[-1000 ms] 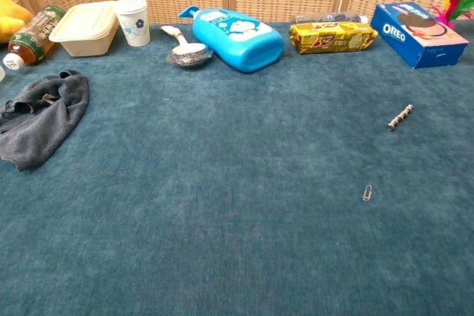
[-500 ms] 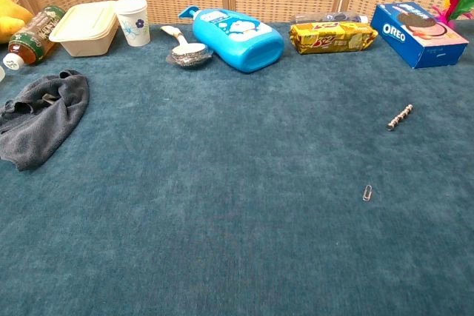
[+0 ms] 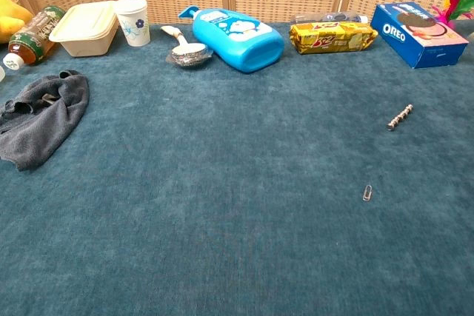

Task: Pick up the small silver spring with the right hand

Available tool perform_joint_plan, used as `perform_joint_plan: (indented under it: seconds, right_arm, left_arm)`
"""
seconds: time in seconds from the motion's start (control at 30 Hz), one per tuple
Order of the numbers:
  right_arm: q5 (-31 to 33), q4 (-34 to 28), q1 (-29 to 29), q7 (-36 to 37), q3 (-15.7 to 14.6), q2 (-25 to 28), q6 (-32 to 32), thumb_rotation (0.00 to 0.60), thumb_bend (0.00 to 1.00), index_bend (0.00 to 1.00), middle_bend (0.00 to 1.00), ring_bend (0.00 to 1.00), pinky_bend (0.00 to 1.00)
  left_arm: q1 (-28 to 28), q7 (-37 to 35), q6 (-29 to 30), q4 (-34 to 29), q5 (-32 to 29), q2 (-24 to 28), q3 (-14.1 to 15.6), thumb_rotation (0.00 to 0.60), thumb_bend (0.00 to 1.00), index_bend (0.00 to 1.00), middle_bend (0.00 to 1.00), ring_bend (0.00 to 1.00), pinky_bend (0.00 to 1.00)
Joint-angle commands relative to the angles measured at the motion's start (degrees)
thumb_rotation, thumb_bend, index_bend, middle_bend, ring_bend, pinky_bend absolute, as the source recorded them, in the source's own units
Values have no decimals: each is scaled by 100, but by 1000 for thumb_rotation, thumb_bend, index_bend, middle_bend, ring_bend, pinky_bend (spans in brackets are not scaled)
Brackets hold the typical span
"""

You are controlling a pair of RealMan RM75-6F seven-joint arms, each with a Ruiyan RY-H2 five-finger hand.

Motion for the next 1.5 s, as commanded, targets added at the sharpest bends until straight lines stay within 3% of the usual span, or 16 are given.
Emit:
perform_joint_plan:
  seconds: [0.03, 0.37, 0.63, 1.5]
  right_arm:
    - [340, 16, 355, -226, 134, -130, -520, 600, 28, 122, 0, 0, 0]
    - [1530, 93, 920, -1646, 650, -1022, -600, 600, 28, 110, 0, 0, 0]
    - [2333, 480, 1407, -2335, 846, -1535, -827, 600, 28, 103, 0, 0, 0]
    - [3011, 1425, 2090, -2435, 949, -2172, -987, 600, 28, 106, 0, 0, 0]
  left_arm:
    - [-11, -9, -17, -1, -16, 3, -7, 600, 206, 0, 0, 0, 0]
    - [-69, -22, -127, 5, -109, 3, -30, 600, 206, 0, 0, 0, 0]
    - [-88, -38, -177, 1, -176, 3, -37, 600, 206, 0, 0, 0, 0]
    - [-146, -12, -287, -11, -337, -13, -77, 600, 206, 0, 0, 0, 0]
